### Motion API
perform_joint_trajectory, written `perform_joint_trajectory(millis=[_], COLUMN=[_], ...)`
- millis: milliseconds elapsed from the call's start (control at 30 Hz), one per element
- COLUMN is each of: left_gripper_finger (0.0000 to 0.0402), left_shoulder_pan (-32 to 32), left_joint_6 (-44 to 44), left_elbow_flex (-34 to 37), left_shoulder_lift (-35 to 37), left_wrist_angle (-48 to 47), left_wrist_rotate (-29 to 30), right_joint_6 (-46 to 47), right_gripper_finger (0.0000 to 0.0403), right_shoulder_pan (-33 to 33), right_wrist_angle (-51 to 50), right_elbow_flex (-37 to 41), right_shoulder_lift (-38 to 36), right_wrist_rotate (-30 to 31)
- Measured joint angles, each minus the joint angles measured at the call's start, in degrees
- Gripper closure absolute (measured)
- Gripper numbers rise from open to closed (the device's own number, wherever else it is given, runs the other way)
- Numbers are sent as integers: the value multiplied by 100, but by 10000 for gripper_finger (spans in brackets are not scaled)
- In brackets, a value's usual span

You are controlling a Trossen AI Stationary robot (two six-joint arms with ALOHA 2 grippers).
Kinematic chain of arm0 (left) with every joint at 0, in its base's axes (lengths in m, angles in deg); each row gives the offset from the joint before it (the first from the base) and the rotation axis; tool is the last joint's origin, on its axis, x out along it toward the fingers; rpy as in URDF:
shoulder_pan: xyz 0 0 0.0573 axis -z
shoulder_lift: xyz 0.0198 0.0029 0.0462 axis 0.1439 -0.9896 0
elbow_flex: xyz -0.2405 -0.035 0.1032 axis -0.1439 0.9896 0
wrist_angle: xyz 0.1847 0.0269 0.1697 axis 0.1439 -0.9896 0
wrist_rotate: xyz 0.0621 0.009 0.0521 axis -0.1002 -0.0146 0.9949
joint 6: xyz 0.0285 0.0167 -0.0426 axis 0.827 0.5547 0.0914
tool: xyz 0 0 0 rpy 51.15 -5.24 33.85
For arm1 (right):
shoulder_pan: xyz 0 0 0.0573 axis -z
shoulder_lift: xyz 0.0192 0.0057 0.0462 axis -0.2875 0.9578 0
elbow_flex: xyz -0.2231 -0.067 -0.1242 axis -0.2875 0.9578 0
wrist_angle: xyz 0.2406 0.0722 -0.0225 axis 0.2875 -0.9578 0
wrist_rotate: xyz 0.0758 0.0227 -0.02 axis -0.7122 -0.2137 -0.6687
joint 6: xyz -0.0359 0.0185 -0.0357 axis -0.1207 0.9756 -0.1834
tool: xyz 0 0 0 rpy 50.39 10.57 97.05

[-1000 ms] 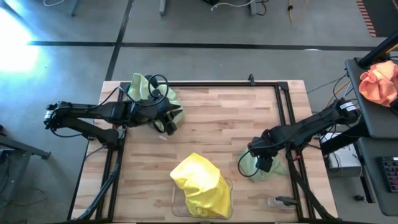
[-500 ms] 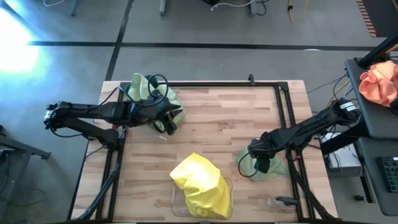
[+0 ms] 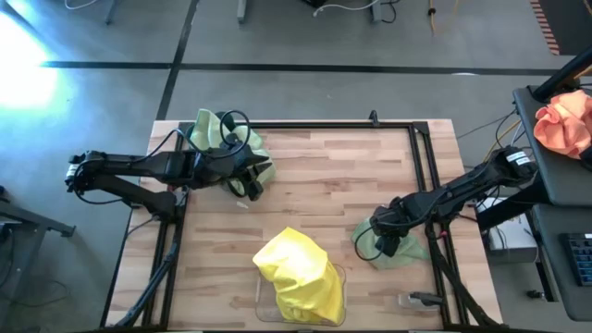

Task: Sort microfiber towel by color & place in baskets
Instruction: Put the green towel into the blue bin

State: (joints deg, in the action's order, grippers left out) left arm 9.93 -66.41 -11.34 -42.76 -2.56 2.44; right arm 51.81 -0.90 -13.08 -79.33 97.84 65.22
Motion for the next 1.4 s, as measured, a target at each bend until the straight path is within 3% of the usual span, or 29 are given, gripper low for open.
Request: perform_joint_trajectory(millis=[300, 433, 600, 733, 1167, 1400], left_gripper_finger=[335, 335, 335, 335, 335, 335], left_shoulder_pan=[0, 0, -1, 0, 1, 1], left_joint_6=[42, 44, 48, 48, 175, 176], left_elbow_flex=[0, 0, 0, 0, 0, 0], left_shoulder_lift=[0, 0, 0, 0, 0, -47], left_wrist_angle=[-4, -18, -127, -155, -141, 73], left_wrist_rotate=[0, 0, 0, 0, 0, -9], right_joint_6=[221, 393, 435, 328, -1335, -1907], right_gripper_finger=[357, 382, 386, 388, 390, 390], right_shoulder_pan=[0, -2, 38, 167, 1025, 1470], right_wrist_angle=[236, 270, 323, 373, 357, 362], right_elbow_flex=[2, 2, -66, -453, -2930, -3876], right_shoulder_lift=[2, 2, 5, 9, 9, 50], right_wrist_rotate=[5, 73, 177, 605, 2665, 3266])
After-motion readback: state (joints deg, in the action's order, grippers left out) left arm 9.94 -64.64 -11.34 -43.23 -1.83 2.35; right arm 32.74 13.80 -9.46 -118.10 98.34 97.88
